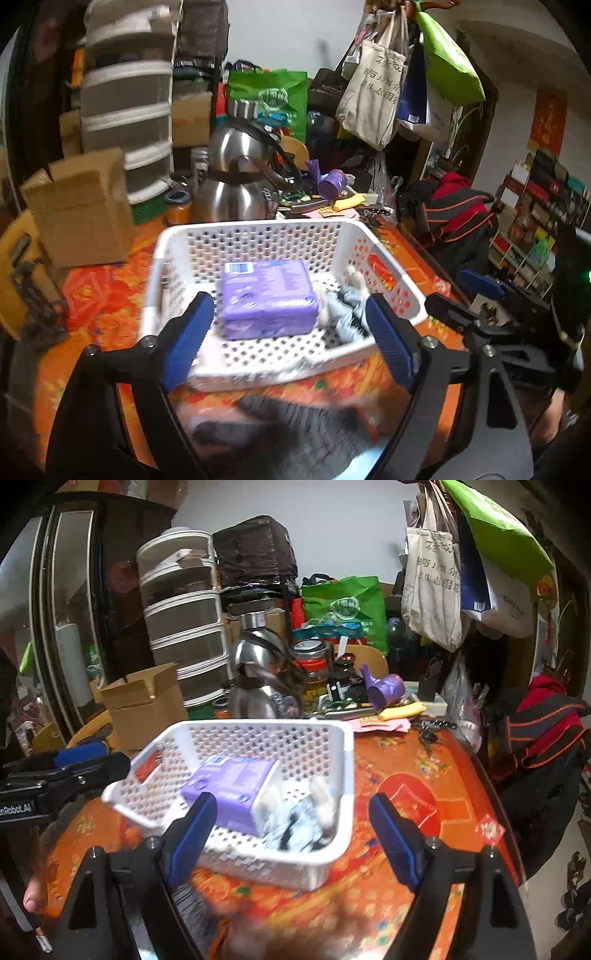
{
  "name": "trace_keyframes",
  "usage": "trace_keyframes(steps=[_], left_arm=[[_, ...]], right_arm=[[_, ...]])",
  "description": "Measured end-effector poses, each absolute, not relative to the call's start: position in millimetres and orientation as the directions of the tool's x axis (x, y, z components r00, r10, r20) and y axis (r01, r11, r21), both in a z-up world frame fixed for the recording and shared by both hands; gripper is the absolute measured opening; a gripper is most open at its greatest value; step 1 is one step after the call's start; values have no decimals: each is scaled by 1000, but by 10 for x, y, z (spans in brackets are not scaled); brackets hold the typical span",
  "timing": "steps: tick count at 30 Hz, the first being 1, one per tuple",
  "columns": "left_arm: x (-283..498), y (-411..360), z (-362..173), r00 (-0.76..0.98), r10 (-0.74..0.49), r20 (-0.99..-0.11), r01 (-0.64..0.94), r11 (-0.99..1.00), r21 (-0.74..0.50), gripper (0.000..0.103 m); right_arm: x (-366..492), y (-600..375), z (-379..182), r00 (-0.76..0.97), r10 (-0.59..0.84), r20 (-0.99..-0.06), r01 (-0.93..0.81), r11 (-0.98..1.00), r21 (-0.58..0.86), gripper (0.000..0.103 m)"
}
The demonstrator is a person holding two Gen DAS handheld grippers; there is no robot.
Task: Organize soft objects
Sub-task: 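Carry the baby outfit into the white basket and open both tools, then move the left tool to the gray knit glove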
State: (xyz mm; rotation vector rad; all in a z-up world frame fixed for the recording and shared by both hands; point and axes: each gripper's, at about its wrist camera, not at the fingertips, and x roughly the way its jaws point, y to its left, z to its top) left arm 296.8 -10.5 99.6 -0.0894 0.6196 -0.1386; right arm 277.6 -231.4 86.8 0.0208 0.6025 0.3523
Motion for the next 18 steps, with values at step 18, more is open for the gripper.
trace_keyframes(steps=[18], left_arm=[[1889,545,-303,711,-130,-691,7,984,-178,95]], right_arm=[[1817,-2007,-121,585,498,-641,-417,862,289,68]])
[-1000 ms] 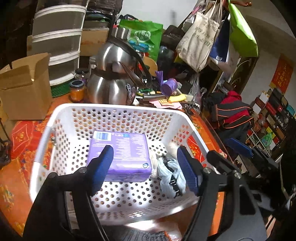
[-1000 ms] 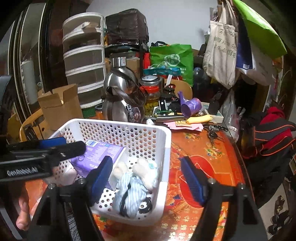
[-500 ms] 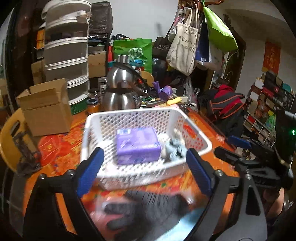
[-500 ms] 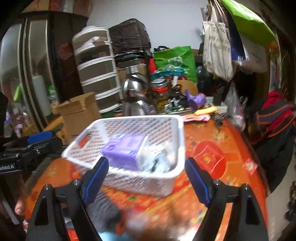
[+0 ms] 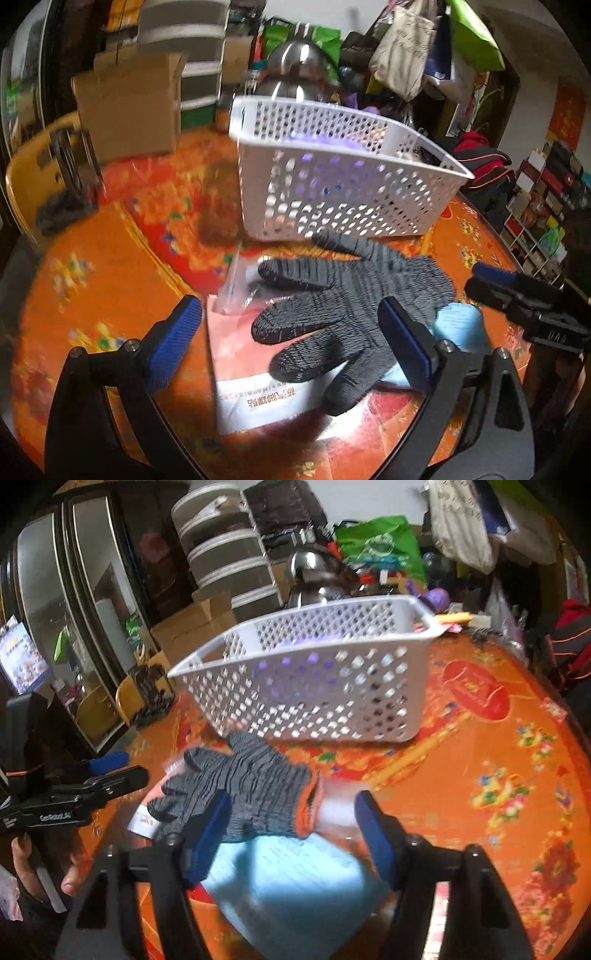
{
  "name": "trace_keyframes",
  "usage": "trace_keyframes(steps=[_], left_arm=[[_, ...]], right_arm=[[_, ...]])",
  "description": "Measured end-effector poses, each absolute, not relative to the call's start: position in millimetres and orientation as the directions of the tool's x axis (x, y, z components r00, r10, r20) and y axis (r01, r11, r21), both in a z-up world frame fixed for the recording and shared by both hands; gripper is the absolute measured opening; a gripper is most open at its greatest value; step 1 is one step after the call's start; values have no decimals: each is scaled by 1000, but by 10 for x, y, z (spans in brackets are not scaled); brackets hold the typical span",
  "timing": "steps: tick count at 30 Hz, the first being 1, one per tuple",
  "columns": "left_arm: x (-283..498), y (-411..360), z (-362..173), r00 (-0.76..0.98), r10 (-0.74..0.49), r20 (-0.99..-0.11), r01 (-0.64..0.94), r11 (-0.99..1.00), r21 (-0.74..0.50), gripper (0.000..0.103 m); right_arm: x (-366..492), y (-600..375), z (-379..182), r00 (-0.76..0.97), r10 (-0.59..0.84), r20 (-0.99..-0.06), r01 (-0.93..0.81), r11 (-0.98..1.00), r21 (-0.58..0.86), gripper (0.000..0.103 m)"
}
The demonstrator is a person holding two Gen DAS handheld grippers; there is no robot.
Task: Organize soft objects
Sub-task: 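Move the left tool to the gray knit glove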
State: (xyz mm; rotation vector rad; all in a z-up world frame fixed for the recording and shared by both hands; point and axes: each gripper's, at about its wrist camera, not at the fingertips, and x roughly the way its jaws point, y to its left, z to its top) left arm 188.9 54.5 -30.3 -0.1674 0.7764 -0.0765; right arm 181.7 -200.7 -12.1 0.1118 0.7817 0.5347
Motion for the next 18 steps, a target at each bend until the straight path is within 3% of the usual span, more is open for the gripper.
trace_keyframes(steps=[6,10,12,15,17,18], left_arm=[[1978,504,-542,679,-154,-718,10,979,-201,93],[2084,468,-688,654,-181,-734,21,975,-221,66],[2087,442,-706,660,-175,-731,23,977,-214,64],[2076,420,-711,667,-192,-720,36,974,-226,49],[2062,443,-711,672,-209,-711,37,968,-249,30],[2055,460,-714,671,-221,-708,39,964,-264,25]], right_arm=[[1923,-1819,-363,530,500,-685,-432,854,290,60],[1950,-1784,-413,521,497,-694,-432,855,288,48],[1934,-1752,-435,514,496,-700,-440,853,281,47],[1924,-1731,-432,520,492,-699,-441,855,273,43],[1916,-1734,-430,527,491,-694,-440,856,271,39],[1906,-1730,-432,530,489,-693,-443,856,266,38]])
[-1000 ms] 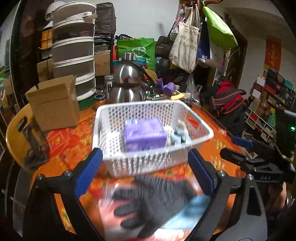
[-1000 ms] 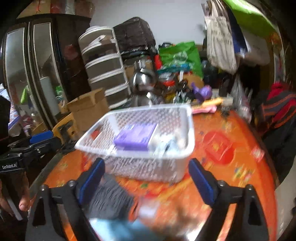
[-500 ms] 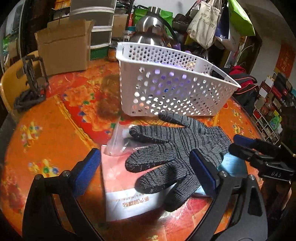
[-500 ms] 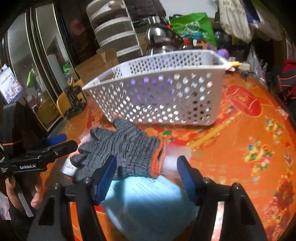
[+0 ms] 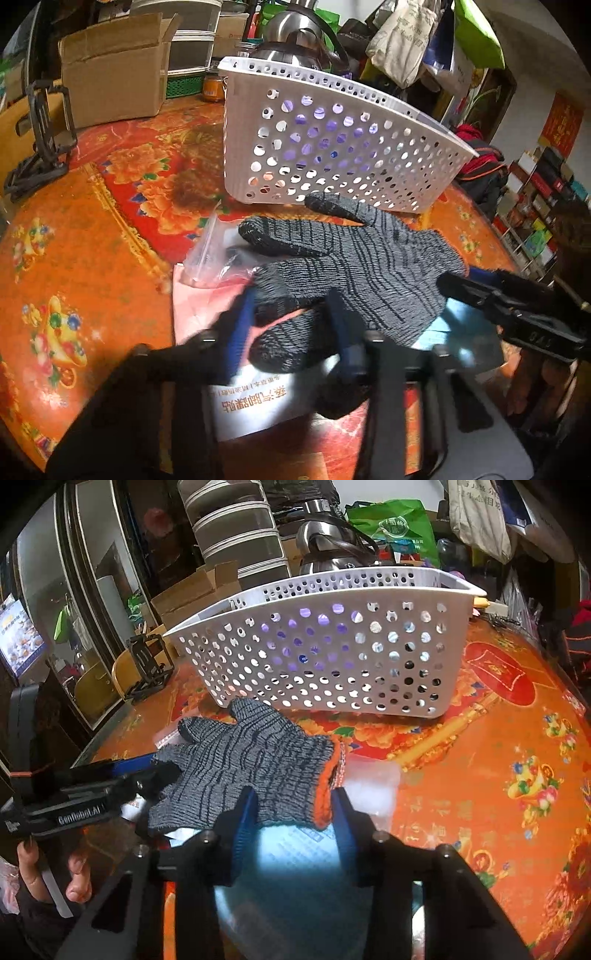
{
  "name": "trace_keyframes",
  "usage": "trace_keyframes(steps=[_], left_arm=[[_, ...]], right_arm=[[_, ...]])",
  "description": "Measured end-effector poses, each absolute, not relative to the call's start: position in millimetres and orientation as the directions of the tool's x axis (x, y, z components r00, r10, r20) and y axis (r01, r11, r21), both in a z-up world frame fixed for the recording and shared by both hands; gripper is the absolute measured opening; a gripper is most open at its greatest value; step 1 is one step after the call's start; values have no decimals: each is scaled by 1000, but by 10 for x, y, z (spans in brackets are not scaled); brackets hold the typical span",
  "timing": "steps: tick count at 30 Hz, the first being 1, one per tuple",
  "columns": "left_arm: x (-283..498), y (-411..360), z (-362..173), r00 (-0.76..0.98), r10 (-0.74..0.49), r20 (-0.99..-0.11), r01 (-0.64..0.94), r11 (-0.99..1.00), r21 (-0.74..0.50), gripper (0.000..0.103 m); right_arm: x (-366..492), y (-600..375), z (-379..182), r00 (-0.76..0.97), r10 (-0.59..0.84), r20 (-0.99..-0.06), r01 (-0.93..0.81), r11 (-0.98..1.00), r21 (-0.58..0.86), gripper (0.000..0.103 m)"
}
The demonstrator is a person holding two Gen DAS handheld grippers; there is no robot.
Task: Organize soft objects
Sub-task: 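Move the left tool to the gray knit glove, then grasp the gray knit glove with the left tool and lift it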
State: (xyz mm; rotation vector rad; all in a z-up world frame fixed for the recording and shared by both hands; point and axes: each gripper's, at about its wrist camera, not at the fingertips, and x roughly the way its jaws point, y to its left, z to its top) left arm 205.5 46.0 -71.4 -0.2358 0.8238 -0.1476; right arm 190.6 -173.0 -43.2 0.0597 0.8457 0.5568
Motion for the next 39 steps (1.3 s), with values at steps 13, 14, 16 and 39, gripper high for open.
trace_keyframes(steps=[13,14,16,39], left_arm=[[1953,576,-627,725,-193,-661,9,963,-271,12],[1936,566,-610,733,-187,-654,12,965,-262,11],[1923,545,-598,737,-180,-652,18,969,-248,11],[1632,490,-271,823,-199,-532,74,966,-247,11]], right_arm=[[1792,-1681,-394,579,462,-672,-447,869,212,19],[1788,-1678,-387,585,458,-670,-448,870,204,19],[1756,-1663,-361,601,448,-661,-450,874,183,18],[1491,-1778,-134,709,468,-527,-461,874,156,18]])
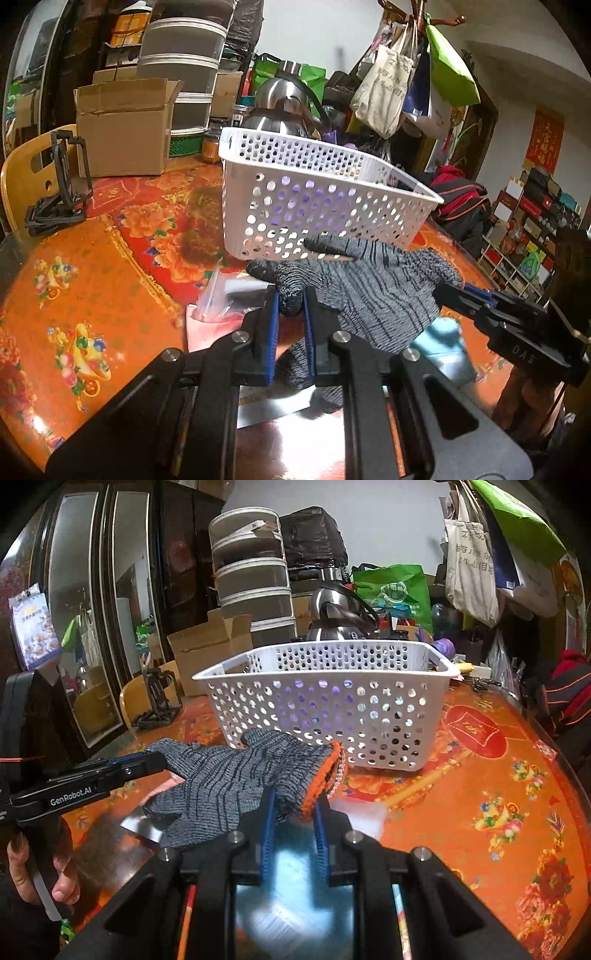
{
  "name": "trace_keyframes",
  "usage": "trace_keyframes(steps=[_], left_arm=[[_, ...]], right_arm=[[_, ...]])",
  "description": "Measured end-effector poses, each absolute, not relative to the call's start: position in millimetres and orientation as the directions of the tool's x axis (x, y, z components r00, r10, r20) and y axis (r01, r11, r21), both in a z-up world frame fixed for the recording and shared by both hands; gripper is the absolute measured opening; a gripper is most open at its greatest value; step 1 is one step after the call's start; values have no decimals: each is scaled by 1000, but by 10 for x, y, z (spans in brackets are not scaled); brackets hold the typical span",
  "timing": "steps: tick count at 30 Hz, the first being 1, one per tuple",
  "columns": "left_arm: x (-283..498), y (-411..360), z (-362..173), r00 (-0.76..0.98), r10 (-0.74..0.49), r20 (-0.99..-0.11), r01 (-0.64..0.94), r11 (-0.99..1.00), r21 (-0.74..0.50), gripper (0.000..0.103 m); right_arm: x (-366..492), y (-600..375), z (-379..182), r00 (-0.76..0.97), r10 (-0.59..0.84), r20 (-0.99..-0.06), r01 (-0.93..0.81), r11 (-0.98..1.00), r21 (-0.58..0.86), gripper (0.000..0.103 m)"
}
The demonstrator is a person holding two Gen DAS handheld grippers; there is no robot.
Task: Organize soft objects
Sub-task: 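Grasp the gray knit glove with the left tool and lift it, then carry the glove over the white basket and open the left tool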
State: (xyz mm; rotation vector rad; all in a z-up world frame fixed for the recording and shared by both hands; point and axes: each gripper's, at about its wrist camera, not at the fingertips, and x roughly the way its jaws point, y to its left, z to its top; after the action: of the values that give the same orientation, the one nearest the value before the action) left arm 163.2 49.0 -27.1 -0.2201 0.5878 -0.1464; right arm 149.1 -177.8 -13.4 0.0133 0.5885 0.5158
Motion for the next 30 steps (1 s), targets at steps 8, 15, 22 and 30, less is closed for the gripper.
trace_keyframes(steps=[8,15,22,30], left_arm=[[1411,395,375,868,-212,-449,123,968,-219,11],[1651,329,1130,883,-235,-406,161,965,-209,11],[2402,331,1718,869,-219,-443,138,968,-208,11],[3568,357,1652,805,-145,-575,37,980,-196,11]], right_arm=[[1316,-1834,266,748,472,-466,-466,874,138,18],[1393,-1915,855,779,470,-414,-458,879,136,18],[1965,-1862,1325,783,443,-436,-435,892,125,18],[2926,-1755,1294,739,401,-541,-398,908,129,18]])
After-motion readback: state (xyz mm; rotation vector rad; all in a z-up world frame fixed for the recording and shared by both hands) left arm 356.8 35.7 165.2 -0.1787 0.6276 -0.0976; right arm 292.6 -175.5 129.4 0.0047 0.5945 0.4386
